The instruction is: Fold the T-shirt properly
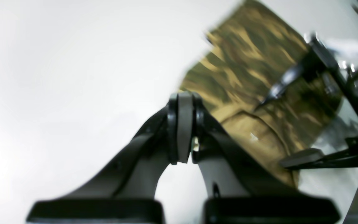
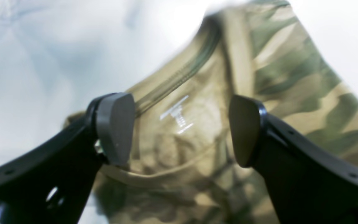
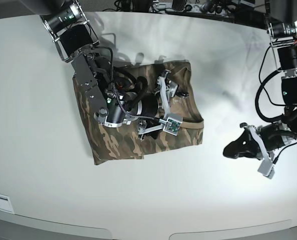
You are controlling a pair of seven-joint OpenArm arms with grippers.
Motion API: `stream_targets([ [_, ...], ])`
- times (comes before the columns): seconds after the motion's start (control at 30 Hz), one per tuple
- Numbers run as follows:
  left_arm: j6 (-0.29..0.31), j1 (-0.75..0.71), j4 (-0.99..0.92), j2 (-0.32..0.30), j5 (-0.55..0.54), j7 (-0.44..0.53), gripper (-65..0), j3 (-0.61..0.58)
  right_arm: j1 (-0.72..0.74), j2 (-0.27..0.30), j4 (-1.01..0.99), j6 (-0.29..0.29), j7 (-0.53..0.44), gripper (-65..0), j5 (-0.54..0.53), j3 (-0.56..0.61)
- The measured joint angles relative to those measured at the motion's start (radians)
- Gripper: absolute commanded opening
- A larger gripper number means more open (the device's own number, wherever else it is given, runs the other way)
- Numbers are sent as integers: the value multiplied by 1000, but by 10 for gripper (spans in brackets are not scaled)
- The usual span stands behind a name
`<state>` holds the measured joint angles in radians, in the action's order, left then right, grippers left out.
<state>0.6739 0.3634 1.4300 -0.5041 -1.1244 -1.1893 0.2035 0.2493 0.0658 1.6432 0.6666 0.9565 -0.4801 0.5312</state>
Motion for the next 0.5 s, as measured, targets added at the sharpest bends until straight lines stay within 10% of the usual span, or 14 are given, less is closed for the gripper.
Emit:
stream_targets([
  [0.17,14,-6,0,15,-218,-119,-650,12,19,-2,0,-126,-135,-213,195,-68],
  [0.3,16,-67,4,95,-319,-212,-650,-60,62,1,0,-272,-167,-650,330,-141],
  [0.5,16,-93,5,241,-334,-212,-650,-259,135,84,-61,-300,-236,-650,351,-196],
])
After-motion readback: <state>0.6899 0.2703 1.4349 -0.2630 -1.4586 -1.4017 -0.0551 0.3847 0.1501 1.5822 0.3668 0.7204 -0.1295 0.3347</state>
